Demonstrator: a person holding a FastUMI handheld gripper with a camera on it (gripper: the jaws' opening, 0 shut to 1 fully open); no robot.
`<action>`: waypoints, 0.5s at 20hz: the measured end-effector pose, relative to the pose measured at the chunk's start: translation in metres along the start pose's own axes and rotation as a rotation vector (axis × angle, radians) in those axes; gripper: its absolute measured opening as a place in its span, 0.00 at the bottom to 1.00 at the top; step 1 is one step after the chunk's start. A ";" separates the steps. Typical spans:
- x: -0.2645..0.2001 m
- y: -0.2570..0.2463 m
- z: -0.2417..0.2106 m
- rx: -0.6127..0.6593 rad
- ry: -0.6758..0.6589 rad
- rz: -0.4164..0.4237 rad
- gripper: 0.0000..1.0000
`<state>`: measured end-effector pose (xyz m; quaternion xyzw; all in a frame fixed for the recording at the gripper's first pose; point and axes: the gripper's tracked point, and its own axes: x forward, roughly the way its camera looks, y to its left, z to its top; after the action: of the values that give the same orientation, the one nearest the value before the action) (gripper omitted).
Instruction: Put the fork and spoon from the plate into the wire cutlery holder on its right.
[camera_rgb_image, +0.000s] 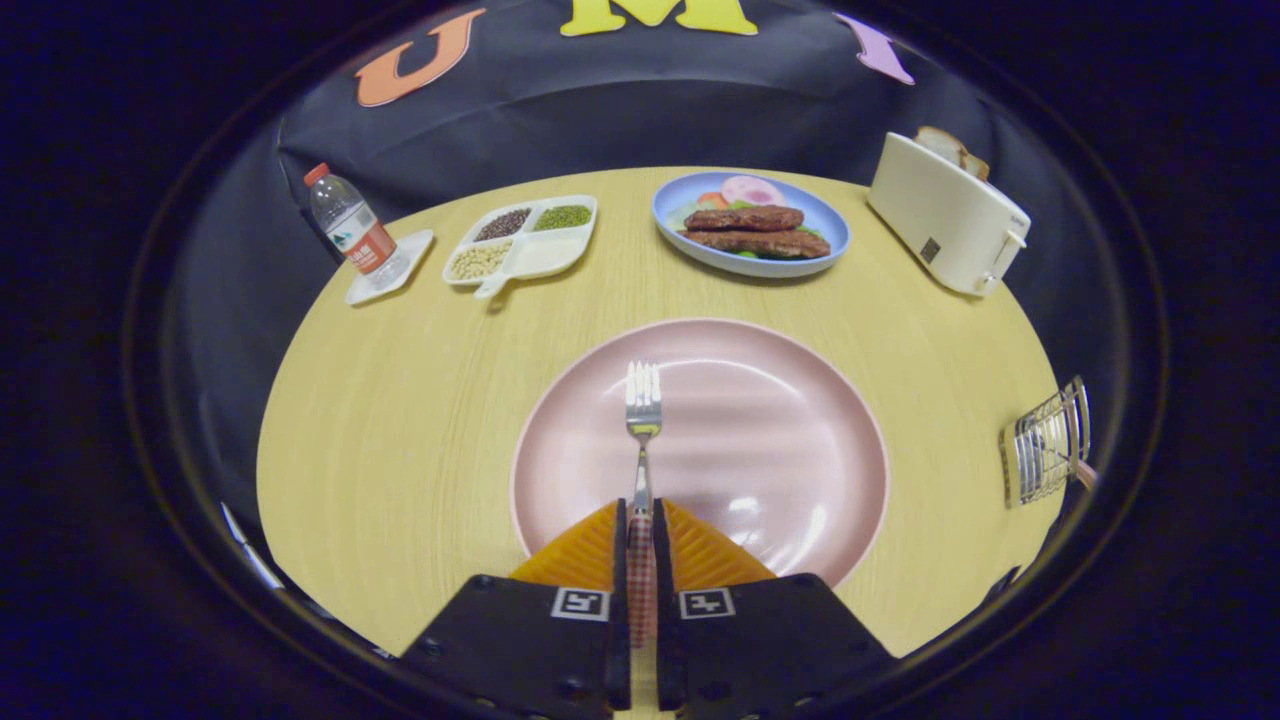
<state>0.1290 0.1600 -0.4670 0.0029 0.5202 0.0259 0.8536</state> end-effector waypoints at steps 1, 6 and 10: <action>0.001 0.002 0.001 -0.006 0.001 0.005 0.10; -0.006 -0.003 0.002 -0.026 -0.004 0.009 0.05; -0.024 -0.010 0.003 -0.036 -0.020 0.017 0.05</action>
<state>0.1213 0.1489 -0.4442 -0.0076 0.5109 0.0425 0.8586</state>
